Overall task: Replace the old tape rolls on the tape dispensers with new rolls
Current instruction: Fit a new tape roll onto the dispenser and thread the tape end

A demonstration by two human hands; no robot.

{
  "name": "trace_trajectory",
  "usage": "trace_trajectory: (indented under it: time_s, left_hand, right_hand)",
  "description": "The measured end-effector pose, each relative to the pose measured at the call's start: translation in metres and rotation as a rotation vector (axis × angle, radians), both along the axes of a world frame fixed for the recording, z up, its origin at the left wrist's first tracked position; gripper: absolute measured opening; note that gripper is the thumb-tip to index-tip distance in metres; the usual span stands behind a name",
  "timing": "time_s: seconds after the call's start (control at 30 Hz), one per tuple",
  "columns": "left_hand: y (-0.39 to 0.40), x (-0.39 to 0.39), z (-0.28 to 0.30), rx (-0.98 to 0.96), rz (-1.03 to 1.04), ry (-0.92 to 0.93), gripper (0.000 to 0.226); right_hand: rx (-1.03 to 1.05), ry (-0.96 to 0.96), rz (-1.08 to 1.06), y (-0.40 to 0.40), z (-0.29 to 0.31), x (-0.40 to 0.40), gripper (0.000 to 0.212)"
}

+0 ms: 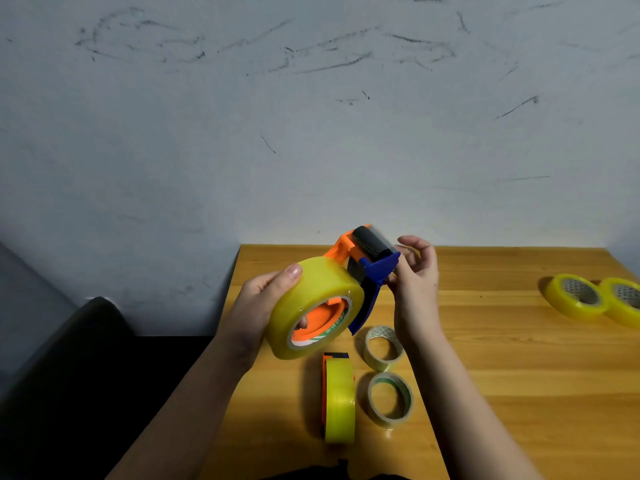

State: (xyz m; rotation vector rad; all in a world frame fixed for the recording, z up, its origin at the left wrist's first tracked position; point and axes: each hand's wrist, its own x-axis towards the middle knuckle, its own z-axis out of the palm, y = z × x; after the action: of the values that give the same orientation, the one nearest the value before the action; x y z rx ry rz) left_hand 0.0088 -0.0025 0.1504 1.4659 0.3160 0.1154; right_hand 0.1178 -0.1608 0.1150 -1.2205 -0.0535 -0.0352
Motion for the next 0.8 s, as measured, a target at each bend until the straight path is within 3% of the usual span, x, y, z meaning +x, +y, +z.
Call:
trace_trajectory:
  time_s: [0.13,0.27,0.4,0.57,0.73,0.8]
  left_hand:
    - [-0.002,-0.001,0.001,0.003,0.004,0.004,0.039]
    - [-0.001,-0.001,-0.001,0.011,0.010,0.008,0.039]
    - [0.002,-0.002,-0.003,0.027,0.031,0.006,0.040]
    - [0.006,-0.001,-0.004,0.029,0.048,0.012,0.039]
    - [0.009,-0.001,-0.007,0.058,0.041,0.009,0.038]
    - [0.009,0.000,-0.007,0.067,0.038,-0.007,0.037]
  right_hand:
    - [0.071,0.104,0.122,-0.001,0.007,-0.004,0.026]
    - [0.278,0.323,0.246,-0.003,0.011,-0.002,0.016]
    - [0.495,0.510,0.369,-0.007,0.010,0.003,0.039]
    - [0.528,0.560,0.452,-0.019,0.010,0.009,0.042]
    - [0.467,0.585,0.481,-0.022,0.014,0.011,0.024]
    - [0.506,0.593,0.527,-0.021,0.014,0.012,0.043]
